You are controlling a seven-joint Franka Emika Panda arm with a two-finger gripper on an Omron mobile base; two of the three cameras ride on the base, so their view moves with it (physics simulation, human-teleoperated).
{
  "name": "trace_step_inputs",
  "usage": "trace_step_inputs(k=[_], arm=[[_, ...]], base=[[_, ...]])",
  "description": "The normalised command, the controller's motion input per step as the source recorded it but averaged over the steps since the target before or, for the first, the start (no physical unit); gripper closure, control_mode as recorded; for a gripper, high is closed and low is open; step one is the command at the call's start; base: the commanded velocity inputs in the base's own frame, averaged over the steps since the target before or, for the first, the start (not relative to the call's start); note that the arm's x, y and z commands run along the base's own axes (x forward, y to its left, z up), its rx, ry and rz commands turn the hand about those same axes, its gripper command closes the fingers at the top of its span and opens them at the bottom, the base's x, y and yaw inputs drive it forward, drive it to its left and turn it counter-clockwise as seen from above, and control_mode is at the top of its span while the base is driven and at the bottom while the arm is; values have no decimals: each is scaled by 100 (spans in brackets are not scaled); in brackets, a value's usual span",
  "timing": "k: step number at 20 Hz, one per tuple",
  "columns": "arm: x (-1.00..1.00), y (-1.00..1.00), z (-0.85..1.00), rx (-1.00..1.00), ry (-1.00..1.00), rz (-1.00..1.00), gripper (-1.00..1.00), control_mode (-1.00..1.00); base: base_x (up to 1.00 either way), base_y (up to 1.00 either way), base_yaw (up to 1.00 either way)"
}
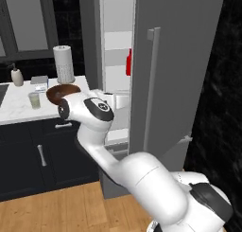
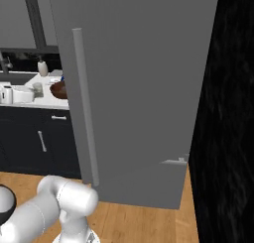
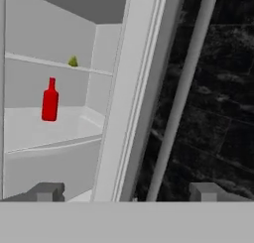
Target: Grab a lemon wedge from the fridge and one ice cube from the ice bowl, and put them in the glass of lemonade.
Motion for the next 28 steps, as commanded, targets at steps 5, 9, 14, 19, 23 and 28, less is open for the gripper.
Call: trace_step_inputs(k=[5,9,14,19,23,28], arm=[[43,-59,0,0,-4,-28,-100,-100],[44,-63,0,0,0,-34,-100,-100],[6,-21,0,0,-1,-30,-100,-100],[-97,0,3,-1,-20,-13,-100,-100],[-26,23,18,-2,-24,-4,-100,-100],[89,2,-2,0,-2,-10,-100,-100]], base=[[0,0,0],[0,0,0],[0,0,0],[0,0,0],[0,0,0],[0,0,0]])
